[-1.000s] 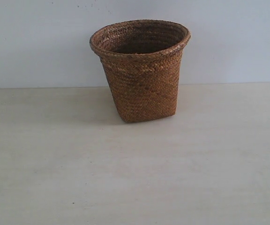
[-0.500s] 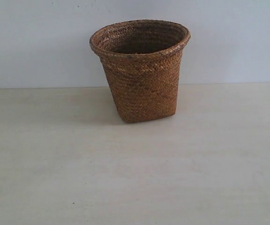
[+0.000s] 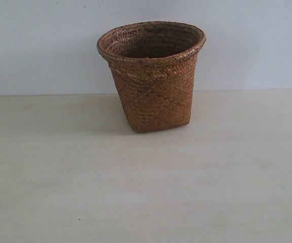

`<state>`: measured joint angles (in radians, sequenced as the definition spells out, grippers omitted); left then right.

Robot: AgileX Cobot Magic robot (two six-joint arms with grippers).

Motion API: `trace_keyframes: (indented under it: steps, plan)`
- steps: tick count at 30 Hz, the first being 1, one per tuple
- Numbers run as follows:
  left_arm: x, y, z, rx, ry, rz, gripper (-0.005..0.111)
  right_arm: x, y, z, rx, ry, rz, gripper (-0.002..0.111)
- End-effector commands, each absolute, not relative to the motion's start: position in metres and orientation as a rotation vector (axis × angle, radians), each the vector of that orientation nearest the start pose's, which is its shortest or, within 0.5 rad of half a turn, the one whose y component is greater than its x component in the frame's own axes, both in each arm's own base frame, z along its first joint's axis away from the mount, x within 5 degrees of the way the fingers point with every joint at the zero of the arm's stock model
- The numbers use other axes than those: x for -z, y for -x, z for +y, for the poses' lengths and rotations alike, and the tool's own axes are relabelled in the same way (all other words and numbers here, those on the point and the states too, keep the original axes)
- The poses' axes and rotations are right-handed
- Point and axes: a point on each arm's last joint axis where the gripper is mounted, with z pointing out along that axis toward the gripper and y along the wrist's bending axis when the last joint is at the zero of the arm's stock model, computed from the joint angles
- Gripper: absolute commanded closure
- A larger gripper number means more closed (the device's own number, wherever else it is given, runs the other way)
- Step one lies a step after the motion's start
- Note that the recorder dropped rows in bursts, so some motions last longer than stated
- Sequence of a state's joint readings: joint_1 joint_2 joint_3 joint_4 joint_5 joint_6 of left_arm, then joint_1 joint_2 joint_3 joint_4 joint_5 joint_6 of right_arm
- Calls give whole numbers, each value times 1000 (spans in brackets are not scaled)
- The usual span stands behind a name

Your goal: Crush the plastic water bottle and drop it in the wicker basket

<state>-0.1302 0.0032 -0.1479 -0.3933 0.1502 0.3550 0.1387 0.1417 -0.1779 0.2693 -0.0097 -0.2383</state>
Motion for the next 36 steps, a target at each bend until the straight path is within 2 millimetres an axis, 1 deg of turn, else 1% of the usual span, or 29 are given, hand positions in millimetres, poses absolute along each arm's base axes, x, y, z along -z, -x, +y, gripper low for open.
trace_keyframes:
  steps: [1,6,21,23,24,27,34,36]
  plan:
    - [-250,-46,-11,198,-92,1464,102,-257,-65,10,-138,95,1512,108]
    - [-250,-46,-11,194,-95,1464,102,-251,-65,12,-110,151,1575,108]
    - [-249,-46,-11,194,-95,1467,102,-251,-65,12,-118,144,1576,108]
    - [-248,-46,-11,151,-127,1470,102,-251,-65,12,-118,144,1576,108]
    - [-246,-47,-10,105,-158,1473,102,-251,-65,12,-118,144,1576,108]
    - [-239,-48,-10,154,-109,1518,102,-251,-65,12,-118,144,1576,108]
    - [-205,-55,-9,183,-43,1624,102,-251,-65,12,-118,144,1576,108]
    - [-201,-56,-9,182,-41,1623,102,-251,-65,12,-118,144,1576,108]
